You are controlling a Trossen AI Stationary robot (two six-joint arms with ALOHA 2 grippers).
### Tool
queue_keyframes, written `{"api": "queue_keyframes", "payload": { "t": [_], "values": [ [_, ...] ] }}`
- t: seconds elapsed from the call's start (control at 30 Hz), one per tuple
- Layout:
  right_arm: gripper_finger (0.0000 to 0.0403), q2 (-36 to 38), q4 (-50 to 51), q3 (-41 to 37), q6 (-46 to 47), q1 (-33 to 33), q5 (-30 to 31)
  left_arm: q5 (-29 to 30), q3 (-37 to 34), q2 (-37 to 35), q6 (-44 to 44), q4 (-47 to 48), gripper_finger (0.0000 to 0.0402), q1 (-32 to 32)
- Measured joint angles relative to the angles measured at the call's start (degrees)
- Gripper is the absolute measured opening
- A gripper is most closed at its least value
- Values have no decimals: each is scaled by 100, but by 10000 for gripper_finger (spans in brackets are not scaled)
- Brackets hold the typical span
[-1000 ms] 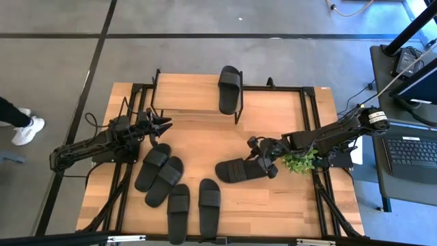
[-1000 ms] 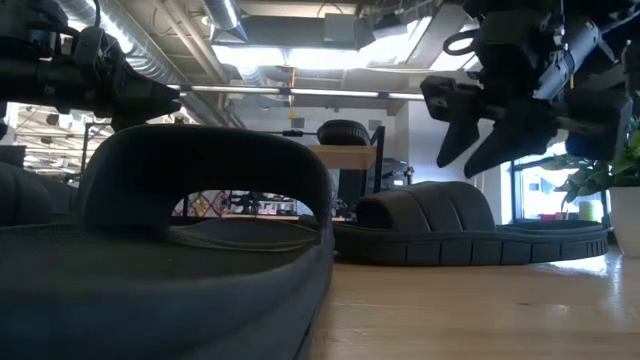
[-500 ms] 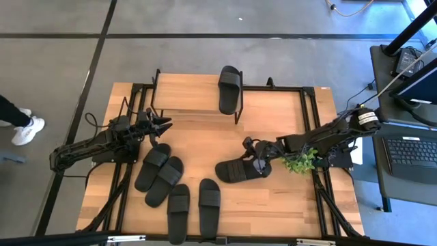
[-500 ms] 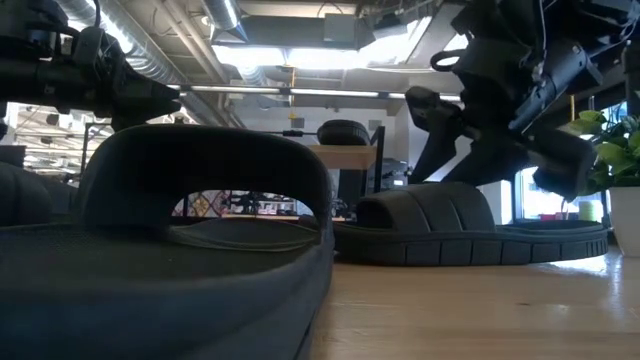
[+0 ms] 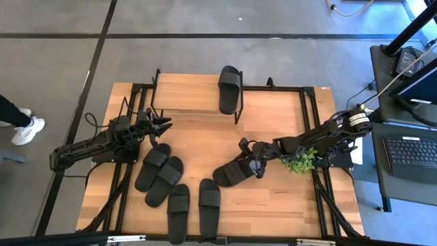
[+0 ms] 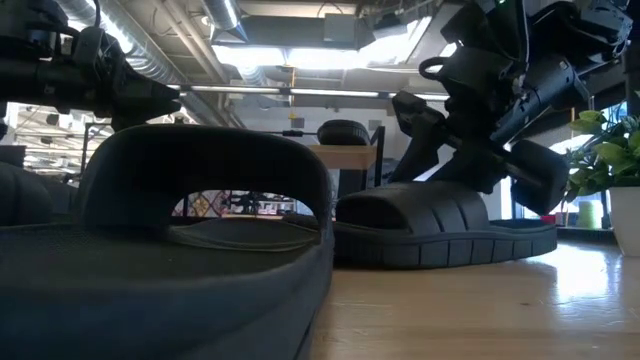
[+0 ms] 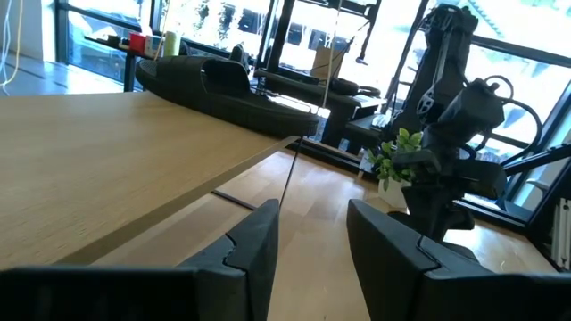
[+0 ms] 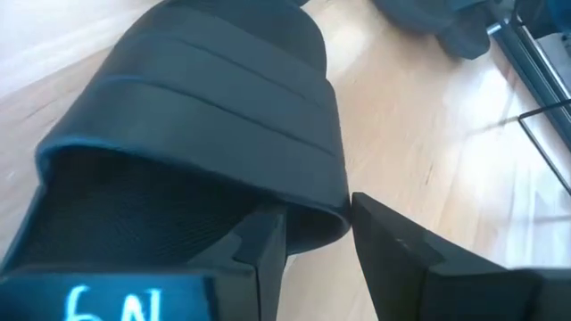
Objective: Pick and place slides into the shelf
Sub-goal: Put the black slipper on the shelf
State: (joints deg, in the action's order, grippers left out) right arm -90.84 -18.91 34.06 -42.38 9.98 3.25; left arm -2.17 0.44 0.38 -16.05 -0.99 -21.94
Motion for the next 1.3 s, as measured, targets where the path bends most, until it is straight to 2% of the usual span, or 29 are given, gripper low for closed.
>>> {"api": "queue_keyframes", "payload": {
  "t": [0.57,0.7,0.83,0.9,1.1,1.3],
  "values": [
    [122,-643,-1093,4,-32,4,-50,0,1,0,9,1,128,0],
    [85,-638,-1100,7,-34,4,-27,0,1,0,7,1,128,-2],
    [27,-579,-1077,9,-38,4,-8,0,-1,0,7,2,128,-2],
    [16,-538,-1029,9,6,6,-11,0,1,0,7,1,128,-1],
    [22,-490,-234,404,927,-117,429,0,1,0,5,2,128,-2],
    [15,-383,1245,1327,1078,-241,479,0,0,0,4,2,128,0]
  ]
}}
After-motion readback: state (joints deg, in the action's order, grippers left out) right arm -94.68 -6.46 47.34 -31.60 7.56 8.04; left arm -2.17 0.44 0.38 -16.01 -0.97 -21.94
